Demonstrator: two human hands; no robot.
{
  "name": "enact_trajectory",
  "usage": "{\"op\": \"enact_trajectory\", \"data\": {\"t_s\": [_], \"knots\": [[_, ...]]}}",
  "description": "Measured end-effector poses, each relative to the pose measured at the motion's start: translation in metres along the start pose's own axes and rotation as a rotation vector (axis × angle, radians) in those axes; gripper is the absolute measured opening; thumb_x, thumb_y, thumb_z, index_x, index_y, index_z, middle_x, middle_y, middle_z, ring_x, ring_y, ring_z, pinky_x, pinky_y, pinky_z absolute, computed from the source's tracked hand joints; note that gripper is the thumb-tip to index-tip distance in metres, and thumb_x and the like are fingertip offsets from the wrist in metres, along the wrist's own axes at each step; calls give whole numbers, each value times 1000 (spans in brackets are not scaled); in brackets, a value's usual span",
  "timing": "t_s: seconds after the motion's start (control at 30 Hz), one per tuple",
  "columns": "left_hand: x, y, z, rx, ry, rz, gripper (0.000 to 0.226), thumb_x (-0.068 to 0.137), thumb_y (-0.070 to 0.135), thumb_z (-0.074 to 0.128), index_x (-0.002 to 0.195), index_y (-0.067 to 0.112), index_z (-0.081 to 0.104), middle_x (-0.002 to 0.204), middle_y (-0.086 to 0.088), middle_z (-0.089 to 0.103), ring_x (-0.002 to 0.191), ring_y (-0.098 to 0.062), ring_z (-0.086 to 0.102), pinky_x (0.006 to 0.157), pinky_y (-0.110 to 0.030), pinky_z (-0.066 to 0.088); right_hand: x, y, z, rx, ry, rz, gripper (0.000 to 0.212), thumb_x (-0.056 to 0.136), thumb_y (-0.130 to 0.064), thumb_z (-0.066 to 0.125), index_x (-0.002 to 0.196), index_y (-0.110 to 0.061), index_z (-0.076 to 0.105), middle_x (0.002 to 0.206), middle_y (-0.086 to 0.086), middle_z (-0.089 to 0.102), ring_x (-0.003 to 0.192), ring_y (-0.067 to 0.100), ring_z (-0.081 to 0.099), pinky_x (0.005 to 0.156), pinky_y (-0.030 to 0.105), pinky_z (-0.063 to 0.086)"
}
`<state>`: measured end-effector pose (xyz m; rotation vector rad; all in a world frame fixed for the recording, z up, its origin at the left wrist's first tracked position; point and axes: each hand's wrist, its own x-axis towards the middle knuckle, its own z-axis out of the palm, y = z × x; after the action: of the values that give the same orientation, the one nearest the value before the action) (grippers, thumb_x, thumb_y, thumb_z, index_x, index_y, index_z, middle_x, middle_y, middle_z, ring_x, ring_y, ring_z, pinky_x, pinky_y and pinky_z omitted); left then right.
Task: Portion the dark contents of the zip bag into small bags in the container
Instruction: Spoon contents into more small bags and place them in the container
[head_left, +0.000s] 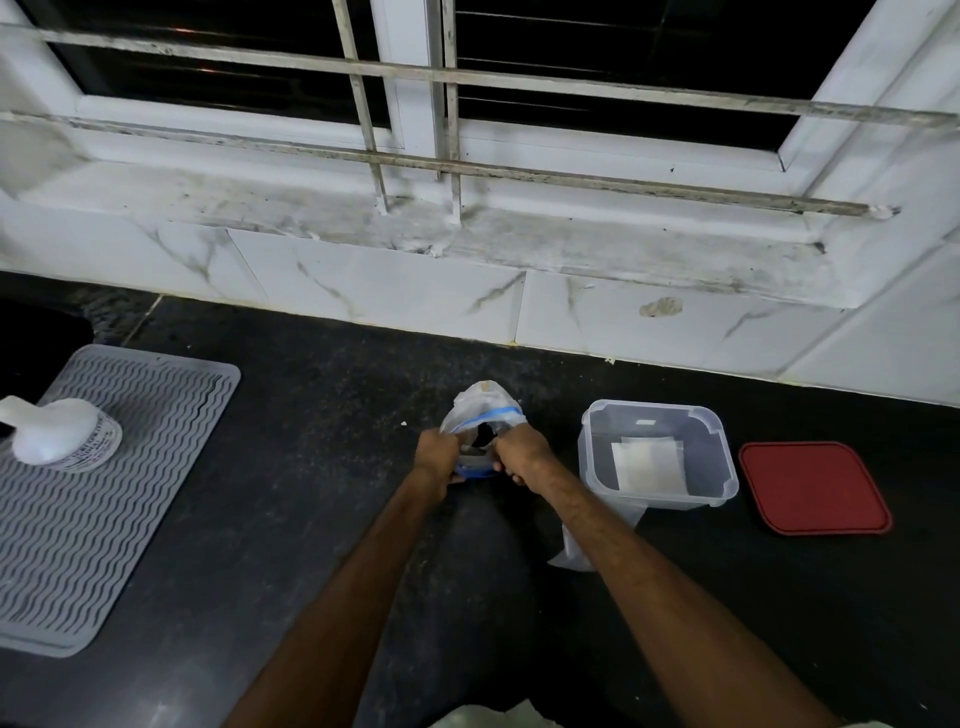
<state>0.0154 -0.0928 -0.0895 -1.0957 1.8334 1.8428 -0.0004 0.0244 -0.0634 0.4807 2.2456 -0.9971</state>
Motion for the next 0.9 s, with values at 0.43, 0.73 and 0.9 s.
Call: {"op": "enact_trajectory", "data": {"t_s": [0.43, 0.73, 0.9], "knots": [[-19, -11, -13, 1, 76, 163, 43, 87, 21, 69, 123, 7, 51, 115, -17, 65, 101, -31, 66, 71, -37, 52, -24, 11, -36, 167, -143, -61, 18, 90, -17, 60, 88, -6, 74, 57, 0, 53, 43, 7, 38, 42, 18, 34], [-100, -37, -15, -54, 312, 695, 56, 90, 19, 68, 140, 13, 43, 139, -4, 49, 126, -12, 49, 105, -28, 44, -71, 29, -77, 238, -266, -80, 22, 92, -21, 59, 101, -6, 73, 61, -3, 51, 47, 5, 33, 41, 16, 25], [-119, -95, 45, 166, -102, 585, 89, 69, 55, 80, 142, 26, 39, 143, 8, 48, 130, -7, 48, 107, -36, 44, -89, 67, -113, 204, -278, -188, 30, 100, -26, 49, 97, -10, 74, 60, -4, 50, 45, 5, 33, 40, 16, 25]]}}
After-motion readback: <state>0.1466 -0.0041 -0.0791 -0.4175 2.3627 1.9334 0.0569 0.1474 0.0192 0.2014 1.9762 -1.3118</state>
